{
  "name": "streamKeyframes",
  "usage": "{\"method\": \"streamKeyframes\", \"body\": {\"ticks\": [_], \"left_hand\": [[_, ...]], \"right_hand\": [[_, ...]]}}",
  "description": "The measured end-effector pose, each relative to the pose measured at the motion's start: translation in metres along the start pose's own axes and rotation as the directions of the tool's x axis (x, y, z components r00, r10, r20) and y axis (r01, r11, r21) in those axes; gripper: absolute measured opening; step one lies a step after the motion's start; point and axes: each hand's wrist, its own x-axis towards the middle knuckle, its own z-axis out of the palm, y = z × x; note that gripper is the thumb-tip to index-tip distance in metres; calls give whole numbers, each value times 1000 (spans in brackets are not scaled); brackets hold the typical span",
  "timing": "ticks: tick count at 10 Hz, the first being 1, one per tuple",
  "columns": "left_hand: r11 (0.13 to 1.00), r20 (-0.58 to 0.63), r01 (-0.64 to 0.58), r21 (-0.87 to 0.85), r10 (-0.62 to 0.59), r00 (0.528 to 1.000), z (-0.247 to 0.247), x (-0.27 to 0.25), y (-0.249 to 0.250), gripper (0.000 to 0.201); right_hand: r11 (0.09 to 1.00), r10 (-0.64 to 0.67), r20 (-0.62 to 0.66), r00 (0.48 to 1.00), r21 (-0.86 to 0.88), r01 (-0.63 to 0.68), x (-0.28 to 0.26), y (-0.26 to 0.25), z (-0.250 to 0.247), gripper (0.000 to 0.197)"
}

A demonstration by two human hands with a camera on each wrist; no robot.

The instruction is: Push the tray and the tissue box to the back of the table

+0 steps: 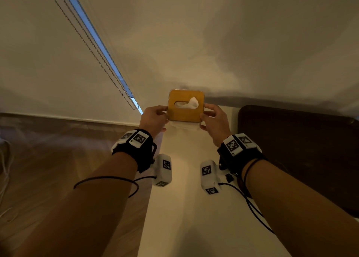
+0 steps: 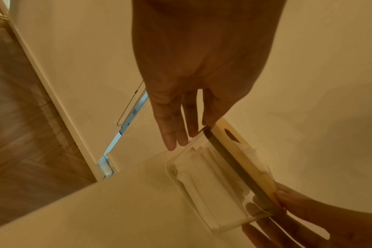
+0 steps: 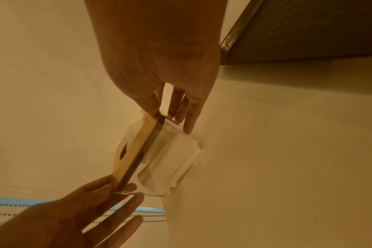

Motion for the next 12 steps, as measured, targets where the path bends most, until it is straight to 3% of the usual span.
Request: {"method": "streamKeyframes", "body": {"ticks": [12], "left_hand": [[1000, 13, -26, 6, 26, 1000, -3, 5, -4, 47]], "right_hand": [[999, -46, -31, 998, -27, 45, 5, 13, -1, 37]]}}
